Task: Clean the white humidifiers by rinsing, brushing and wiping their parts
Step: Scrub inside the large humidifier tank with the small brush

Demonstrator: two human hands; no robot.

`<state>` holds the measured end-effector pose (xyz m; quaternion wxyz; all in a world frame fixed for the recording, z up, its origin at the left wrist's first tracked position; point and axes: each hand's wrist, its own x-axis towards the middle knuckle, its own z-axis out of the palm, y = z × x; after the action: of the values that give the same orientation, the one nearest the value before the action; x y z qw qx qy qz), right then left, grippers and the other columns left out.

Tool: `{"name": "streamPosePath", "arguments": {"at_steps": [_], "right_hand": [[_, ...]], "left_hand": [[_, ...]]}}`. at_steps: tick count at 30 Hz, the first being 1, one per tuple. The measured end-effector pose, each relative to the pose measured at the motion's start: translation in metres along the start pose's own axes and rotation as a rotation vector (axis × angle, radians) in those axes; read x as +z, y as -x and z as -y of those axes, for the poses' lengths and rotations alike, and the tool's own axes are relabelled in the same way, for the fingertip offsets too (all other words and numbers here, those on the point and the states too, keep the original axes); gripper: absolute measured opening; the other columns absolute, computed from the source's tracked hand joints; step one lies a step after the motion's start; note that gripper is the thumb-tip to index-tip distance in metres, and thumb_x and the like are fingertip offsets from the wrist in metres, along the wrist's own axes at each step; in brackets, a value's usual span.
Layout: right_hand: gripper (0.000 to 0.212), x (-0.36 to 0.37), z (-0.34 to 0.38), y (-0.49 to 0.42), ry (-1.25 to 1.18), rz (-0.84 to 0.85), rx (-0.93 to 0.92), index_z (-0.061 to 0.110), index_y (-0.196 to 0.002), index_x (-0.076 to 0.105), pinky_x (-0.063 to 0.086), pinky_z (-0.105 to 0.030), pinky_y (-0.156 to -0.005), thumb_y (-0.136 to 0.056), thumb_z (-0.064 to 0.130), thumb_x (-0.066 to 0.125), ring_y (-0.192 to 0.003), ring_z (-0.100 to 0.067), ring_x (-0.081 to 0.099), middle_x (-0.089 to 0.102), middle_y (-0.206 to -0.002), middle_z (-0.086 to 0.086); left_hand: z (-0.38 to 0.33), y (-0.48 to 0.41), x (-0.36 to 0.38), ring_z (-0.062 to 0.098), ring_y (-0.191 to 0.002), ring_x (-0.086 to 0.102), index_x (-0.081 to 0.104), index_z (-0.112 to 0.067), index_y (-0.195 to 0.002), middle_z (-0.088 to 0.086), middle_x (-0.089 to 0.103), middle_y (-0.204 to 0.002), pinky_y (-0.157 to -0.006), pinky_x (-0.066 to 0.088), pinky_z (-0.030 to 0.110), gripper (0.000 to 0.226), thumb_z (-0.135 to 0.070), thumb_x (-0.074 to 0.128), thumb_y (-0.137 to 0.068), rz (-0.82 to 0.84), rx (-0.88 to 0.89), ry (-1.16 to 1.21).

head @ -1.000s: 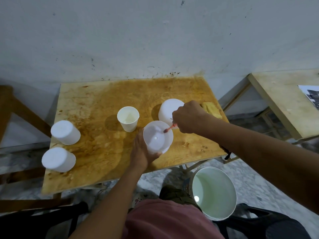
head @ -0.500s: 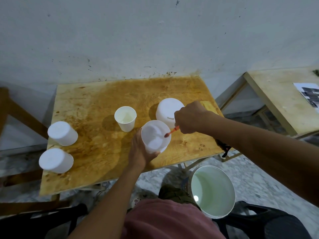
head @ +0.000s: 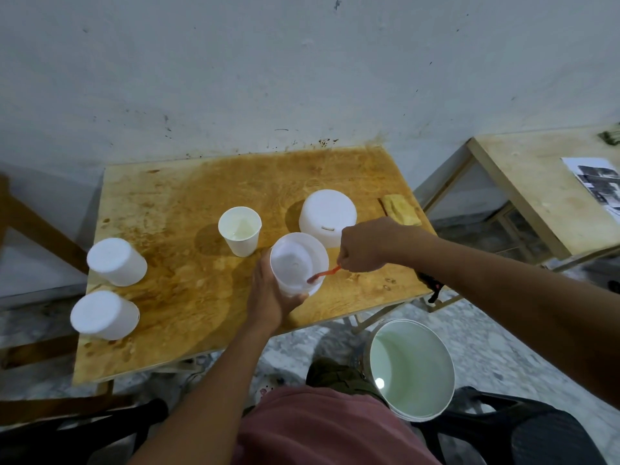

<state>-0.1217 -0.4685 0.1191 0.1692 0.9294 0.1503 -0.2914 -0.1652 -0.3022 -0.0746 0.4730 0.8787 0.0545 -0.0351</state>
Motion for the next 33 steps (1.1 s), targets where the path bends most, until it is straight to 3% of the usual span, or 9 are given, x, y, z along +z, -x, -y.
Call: {"name": "streamPosePath", "arguments": {"at_steps": [4,8,10,14,19,25,28,30,33], "right_hand": [[0.034,0.011,0.004,0.006,0.226,-0.171,0.008,0.018,-0.070,0.036,0.026,-0.027,-0.047,-0.097,0.032,0.050,-0.055,-0.013,0.044,0.048,-0.067,0.003],[0.030,0.007,0.003,0.006,-0.236,0.102,-0.061,0.016,-0.071,0.051,0.035,-0.029,-0.055,-0.097,0.030,0.046,-0.062,-0.017,0.045,0.055,-0.073,-0.002],[0.031,0.015,0.007,0.008,-0.392,0.118,-0.059,0.010,-0.088,0.066,0.039,-0.028,-0.057,-0.098,0.031,0.046,-0.063,-0.017,0.049,0.064,-0.082,-0.006],[0.020,0.032,0.016,0.019,-0.118,-0.080,0.045,0.016,-0.088,0.050,0.033,-0.026,-0.052,-0.099,0.032,0.044,-0.060,-0.011,0.049,0.054,-0.074,0.003],[0.034,0.036,0.028,0.017,-0.745,0.014,-0.090,-0.001,-0.069,0.059,0.032,-0.027,-0.055,-0.097,0.015,0.049,-0.054,-0.014,0.037,0.050,-0.061,-0.010],[0.043,0.078,0.070,0.013,-1.025,-0.128,0.017,0.006,-0.053,0.051,0.033,-0.029,-0.049,-0.095,0.016,0.051,-0.046,-0.013,0.038,0.043,-0.051,-0.002],[0.030,0.087,0.079,0.012,-1.263,-0.163,0.050,-0.001,-0.084,0.071,0.033,-0.022,-0.046,-0.097,0.018,0.052,-0.043,-0.006,0.039,0.054,-0.059,-0.003],[0.028,0.091,0.088,0.014,-1.276,-0.188,0.069,0.003,-0.099,0.073,0.038,-0.018,-0.045,-0.098,0.021,0.052,-0.048,-0.003,0.049,0.068,-0.075,-0.006],[0.029,0.090,0.100,0.015,-1.371,-0.236,0.103,0.001,-0.107,0.072,0.051,-0.035,-0.059,-0.098,0.020,0.051,-0.066,-0.020,0.062,0.072,-0.094,-0.018]], "left_hand": [[-0.001,0.001,-0.001,0.026,-0.130,0.036,0.022,-0.020,-0.147,0.007,0.033,-0.145,-0.096,0.044,0.044,0.116,-0.028,0.093,-0.055,0.016,0.002,-0.006],[-0.003,0.000,-0.001,0.027,-0.129,0.037,0.023,-0.020,-0.147,0.008,0.034,-0.144,-0.097,0.046,0.046,0.116,-0.031,0.092,-0.055,0.004,-0.009,0.000],[-0.003,0.002,-0.001,0.025,-0.130,0.037,0.021,-0.021,-0.147,0.007,0.034,-0.145,-0.097,0.045,0.045,0.116,-0.035,0.092,-0.056,0.005,-0.009,0.002],[-0.003,0.003,0.000,0.024,-0.133,0.034,0.019,-0.021,-0.147,0.006,0.032,-0.147,-0.102,0.043,0.045,0.118,-0.035,0.093,-0.056,0.005,-0.012,-0.013],[-0.008,0.000,0.002,0.025,-0.133,0.035,0.019,-0.019,-0.148,0.006,0.033,-0.146,-0.107,0.041,0.044,0.114,-0.036,0.089,-0.059,-0.008,-0.019,-0.050],[-0.003,0.003,0.000,0.025,-0.131,0.036,0.022,-0.018,-0.148,0.006,0.034,-0.147,-0.102,0.045,0.048,0.115,-0.040,0.090,-0.058,0.000,0.040,-0.037],[-0.002,0.005,0.000,0.025,-0.130,0.037,0.021,-0.018,-0.147,0.006,0.034,-0.146,-0.102,0.046,0.046,0.115,-0.041,0.090,-0.058,0.000,0.055,-0.033],[-0.004,0.006,-0.001,0.025,-0.130,0.038,0.021,-0.018,-0.148,0.007,0.034,-0.146,-0.102,0.046,0.047,0.114,-0.045,0.086,-0.058,-0.001,0.056,-0.032],[-0.007,0.010,-0.002,0.025,-0.133,0.037,0.021,-0.019,-0.149,0.007,0.033,-0.149,-0.106,0.043,0.048,0.103,-0.055,0.065,-0.063,0.008,0.053,0.016]]}}
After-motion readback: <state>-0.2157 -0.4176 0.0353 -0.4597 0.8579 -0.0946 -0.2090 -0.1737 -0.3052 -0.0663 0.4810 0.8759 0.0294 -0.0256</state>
